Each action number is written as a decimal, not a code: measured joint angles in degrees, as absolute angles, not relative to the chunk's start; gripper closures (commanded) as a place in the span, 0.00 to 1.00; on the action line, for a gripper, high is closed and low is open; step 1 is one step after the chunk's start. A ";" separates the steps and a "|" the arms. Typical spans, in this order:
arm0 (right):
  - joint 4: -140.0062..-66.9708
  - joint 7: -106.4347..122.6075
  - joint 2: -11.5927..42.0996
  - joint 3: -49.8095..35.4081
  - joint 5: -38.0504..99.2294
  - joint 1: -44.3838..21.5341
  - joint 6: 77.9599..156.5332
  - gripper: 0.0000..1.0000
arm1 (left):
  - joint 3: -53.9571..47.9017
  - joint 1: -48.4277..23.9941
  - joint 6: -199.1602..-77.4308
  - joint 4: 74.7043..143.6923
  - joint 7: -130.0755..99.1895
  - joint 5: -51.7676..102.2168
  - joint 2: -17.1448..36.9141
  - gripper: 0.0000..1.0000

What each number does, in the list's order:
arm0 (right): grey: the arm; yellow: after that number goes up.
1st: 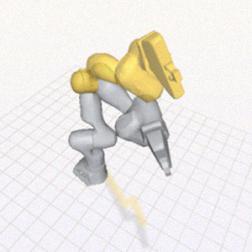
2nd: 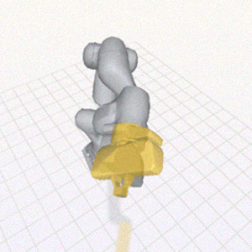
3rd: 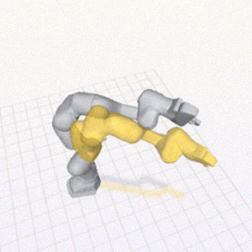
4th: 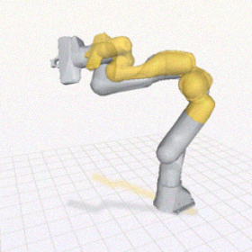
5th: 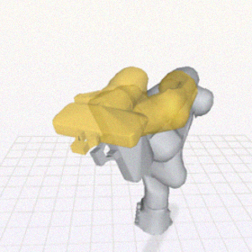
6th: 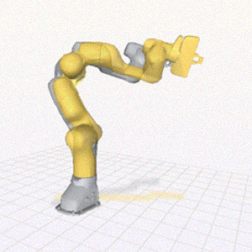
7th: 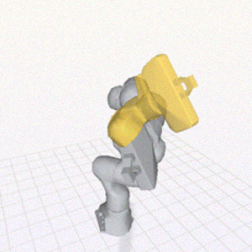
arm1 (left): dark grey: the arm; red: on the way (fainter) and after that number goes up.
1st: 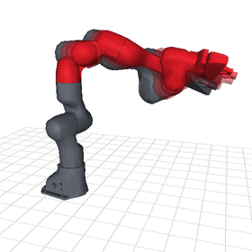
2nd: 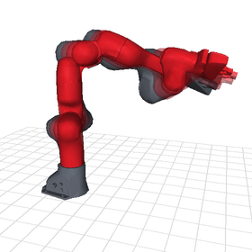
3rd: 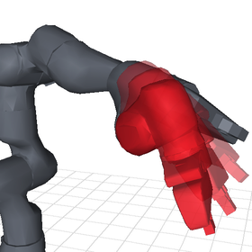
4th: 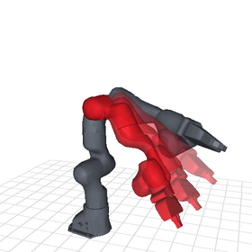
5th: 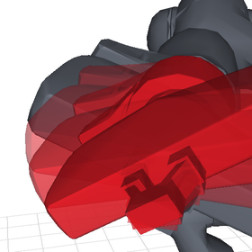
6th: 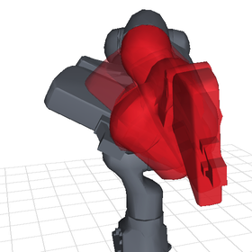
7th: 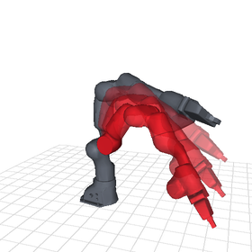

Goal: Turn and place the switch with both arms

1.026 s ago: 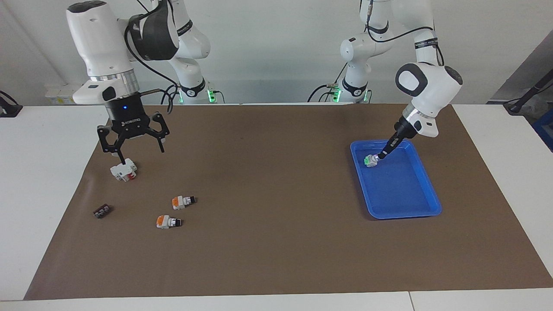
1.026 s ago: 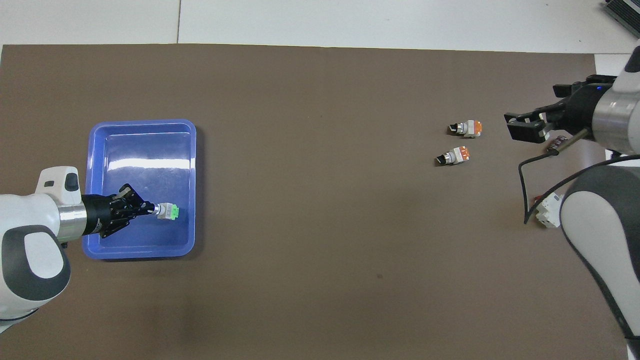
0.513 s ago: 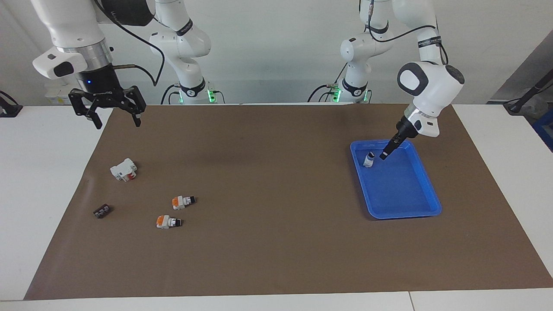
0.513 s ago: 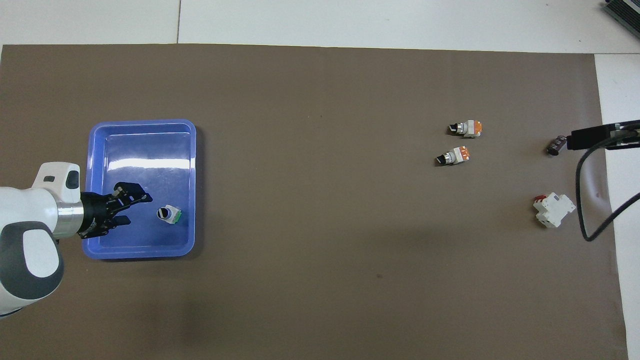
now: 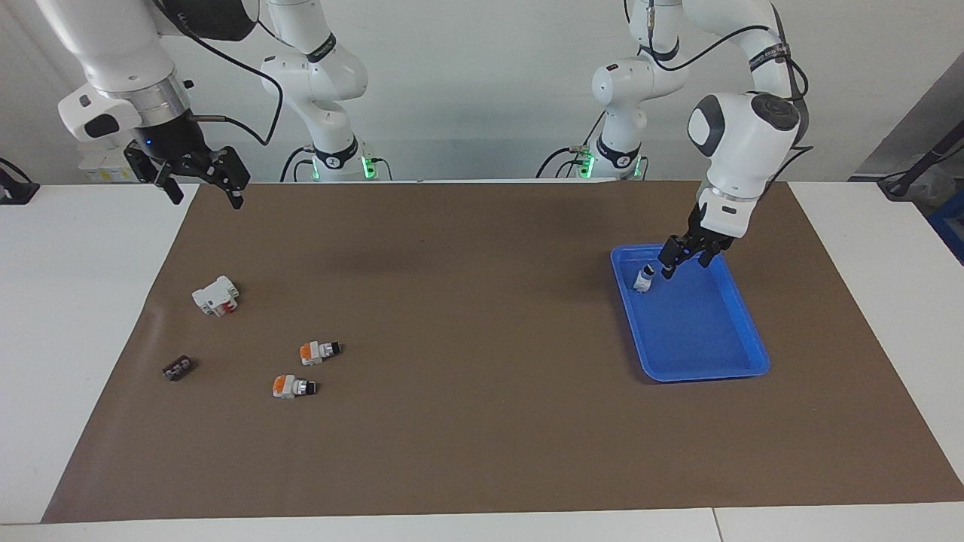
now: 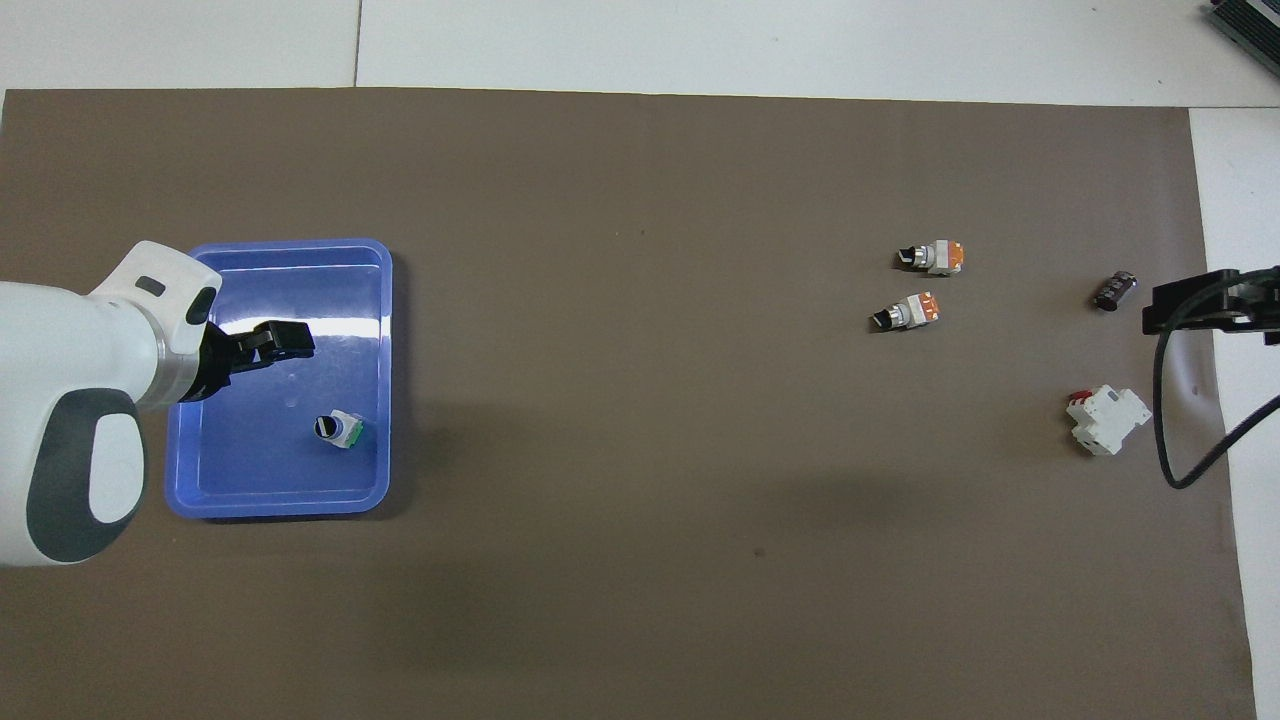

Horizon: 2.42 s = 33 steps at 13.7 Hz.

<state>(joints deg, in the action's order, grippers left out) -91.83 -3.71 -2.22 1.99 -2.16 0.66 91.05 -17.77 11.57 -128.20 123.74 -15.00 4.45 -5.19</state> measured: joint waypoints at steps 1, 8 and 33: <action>-92.02 -3.66 -2.23 1.99 -2.16 0.66 91.05 0.00 | -15.48 9.57 -128.17 122.49 -12.73 4.20 -5.17 0.01; -92.21 -3.63 -2.48 1.74 -2.16 0.35 91.05 0.00 | 0.36 -5.10 -113.08 106.72 0.39 3.72 -4.94 0.00; -92.27 -3.63 -2.51 1.65 -2.16 0.35 91.05 0.00 | -1.61 -0.42 -79.93 85.74 9.62 0.89 -3.38 0.00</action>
